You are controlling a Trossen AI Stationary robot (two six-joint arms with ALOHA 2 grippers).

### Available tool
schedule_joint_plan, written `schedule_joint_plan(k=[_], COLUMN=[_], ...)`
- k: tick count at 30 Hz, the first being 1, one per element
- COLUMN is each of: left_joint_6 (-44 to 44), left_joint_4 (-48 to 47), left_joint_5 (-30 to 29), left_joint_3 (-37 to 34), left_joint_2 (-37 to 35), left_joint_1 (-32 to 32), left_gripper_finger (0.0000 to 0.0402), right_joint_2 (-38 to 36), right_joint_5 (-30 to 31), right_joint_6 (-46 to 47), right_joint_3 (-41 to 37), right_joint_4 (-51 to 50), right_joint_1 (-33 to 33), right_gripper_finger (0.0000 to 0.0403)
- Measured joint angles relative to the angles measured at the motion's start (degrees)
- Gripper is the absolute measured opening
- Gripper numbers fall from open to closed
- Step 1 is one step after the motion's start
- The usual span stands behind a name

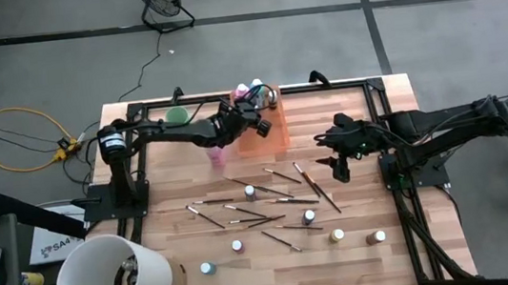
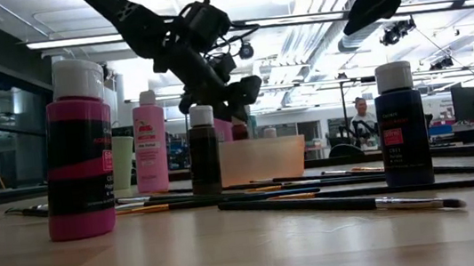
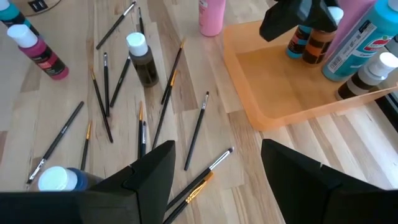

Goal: Pick & Place Paint Supplies
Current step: Put the brown paint bottle into the orange bin

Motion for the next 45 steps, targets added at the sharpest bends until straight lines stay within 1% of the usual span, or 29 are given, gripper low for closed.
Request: schedule_joint_plan(k=[6, 10, 12, 16, 20, 27, 34, 45], left_joint_6=[-0.18, -1.29, -1.36, -1.48, -0.60, -0.33, -0.24, -0.24], left_joint_4=[-0.28, -0.99, 0.32, -0.03, -0.45, -0.48, -1.12, -1.32], left_joint_5=[-0.17, -0.02, -0.25, -0.35, -2.90, -2.64, -2.51, -2.55], left_joint_3=[0.00, -0.06, 0.06, 0.00, 0.00, 0.00, 0.00, 0.00], left_joint_2=[-0.02, 1.22, 2.16, 2.27, 2.23, 2.23, 2.23, 2.23], left_joint_1=[0.02, 0.02, 0.02, 0.02, 0.02, 0.02, 0.02, 0.02], left_gripper_finger=[0.0115, 0.0115, 0.0115, 0.0115, 0.0115, 0.0116, 0.0142, 0.0145], right_joint_2=[0.00, 0.00, 0.00, 0.00, 0.00, 0.00, 0.00, 0.00], right_joint_5=[0.00, 0.00, 0.00, 0.00, -0.02, -0.02, -0.02, -0.02], right_joint_6=[-0.02, -0.02, -0.02, -0.04, -0.04, -0.04, -0.02, 0.06], right_joint_3=[0.00, 0.00, 0.00, 0.00, 0.00, 0.00, 0.00, 0.00], right_joint_4=[0.07, 0.12, 0.28, 0.26, 0.26, 0.26, 0.26, 0.26], right_joint_1=[0.00, 0.00, 0.00, 0.00, 0.00, 0.00, 0.00, 0.00], right_gripper_finger=[0.0233, 0.0233, 0.0233, 0.0233, 0.0233, 0.0233, 0.0233, 0.0233])
